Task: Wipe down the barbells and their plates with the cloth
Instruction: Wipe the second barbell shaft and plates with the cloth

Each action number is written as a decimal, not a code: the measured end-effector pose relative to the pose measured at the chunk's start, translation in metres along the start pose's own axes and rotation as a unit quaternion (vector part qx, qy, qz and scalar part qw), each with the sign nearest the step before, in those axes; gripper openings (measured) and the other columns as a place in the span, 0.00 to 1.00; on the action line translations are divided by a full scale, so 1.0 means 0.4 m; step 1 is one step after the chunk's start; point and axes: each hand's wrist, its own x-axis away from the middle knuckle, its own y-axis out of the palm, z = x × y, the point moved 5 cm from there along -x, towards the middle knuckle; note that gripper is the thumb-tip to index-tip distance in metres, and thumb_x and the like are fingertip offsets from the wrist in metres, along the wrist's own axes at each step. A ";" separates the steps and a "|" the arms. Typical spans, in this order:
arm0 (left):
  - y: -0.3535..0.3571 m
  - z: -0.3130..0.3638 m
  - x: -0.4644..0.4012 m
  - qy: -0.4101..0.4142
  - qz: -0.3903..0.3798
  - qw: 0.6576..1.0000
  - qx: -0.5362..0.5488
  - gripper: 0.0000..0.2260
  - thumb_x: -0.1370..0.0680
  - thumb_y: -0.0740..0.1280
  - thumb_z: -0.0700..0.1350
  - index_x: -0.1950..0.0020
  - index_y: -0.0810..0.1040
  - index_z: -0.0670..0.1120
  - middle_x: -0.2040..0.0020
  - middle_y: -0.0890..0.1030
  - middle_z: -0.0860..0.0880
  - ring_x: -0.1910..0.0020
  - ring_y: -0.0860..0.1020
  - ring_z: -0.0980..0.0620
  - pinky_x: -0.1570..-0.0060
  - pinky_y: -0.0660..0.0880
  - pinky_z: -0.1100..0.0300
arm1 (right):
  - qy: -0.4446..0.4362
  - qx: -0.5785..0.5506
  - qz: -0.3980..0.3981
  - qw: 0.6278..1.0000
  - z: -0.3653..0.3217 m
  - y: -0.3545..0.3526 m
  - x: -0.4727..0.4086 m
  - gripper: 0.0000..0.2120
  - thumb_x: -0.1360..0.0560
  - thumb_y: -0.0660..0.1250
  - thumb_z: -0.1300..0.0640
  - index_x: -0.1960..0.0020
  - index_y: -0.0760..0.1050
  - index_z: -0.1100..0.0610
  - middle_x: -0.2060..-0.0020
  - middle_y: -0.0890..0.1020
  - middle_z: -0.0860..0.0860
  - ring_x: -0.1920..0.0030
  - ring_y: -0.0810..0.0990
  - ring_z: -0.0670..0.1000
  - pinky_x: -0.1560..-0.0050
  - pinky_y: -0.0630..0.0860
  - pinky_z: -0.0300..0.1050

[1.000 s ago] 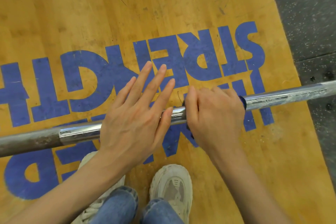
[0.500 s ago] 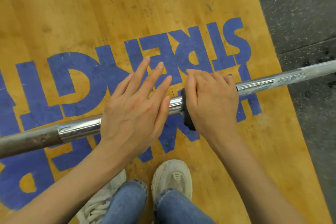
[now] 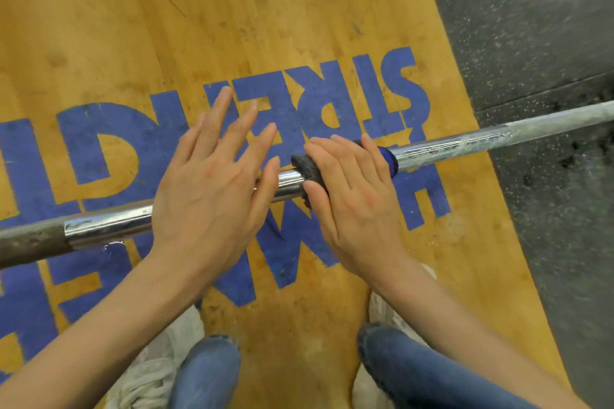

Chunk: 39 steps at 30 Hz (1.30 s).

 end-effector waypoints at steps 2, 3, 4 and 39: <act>0.004 0.021 -0.005 -0.006 0.008 1.000 -0.005 0.21 0.16 0.54 0.47 0.28 0.74 0.38 0.26 0.72 0.40 0.22 0.61 0.39 0.28 0.60 0.45 | -0.019 0.009 0.007 1.000 -0.013 0.004 -0.010 0.21 0.15 0.53 0.51 0.32 0.77 0.61 0.34 0.79 0.54 0.37 0.78 0.57 0.30 0.67 0.53; 0.010 0.043 -0.007 0.000 0.007 1.000 -0.003 0.21 0.16 0.53 0.45 0.28 0.73 0.37 0.26 0.72 0.40 0.22 0.61 0.39 0.27 0.60 0.45 | -0.027 0.009 0.013 0.999 -0.014 0.005 -0.015 0.20 0.16 0.54 0.52 0.33 0.77 0.61 0.35 0.80 0.54 0.39 0.79 0.57 0.34 0.69 0.53; 0.018 0.068 -0.009 0.006 0.006 1.000 0.002 0.21 0.17 0.53 0.44 0.27 0.72 0.37 0.26 0.72 0.40 0.22 0.62 0.39 0.26 0.60 0.45 | -0.030 0.000 0.019 0.999 -0.011 0.005 -0.022 0.20 0.17 0.55 0.53 0.34 0.78 0.61 0.37 0.81 0.54 0.41 0.80 0.58 0.36 0.69 0.53; 0.048 0.101 -0.037 -0.043 0.054 0.995 -0.074 0.24 0.13 0.46 0.49 0.32 0.80 0.48 0.31 0.78 0.49 0.27 0.72 0.46 0.41 0.75 0.45 | -0.106 -0.056 0.009 0.993 0.085 0.003 0.022 0.23 0.14 0.52 0.53 0.23 0.66 0.61 0.24 0.68 0.55 0.23 0.65 0.57 0.20 0.49 0.55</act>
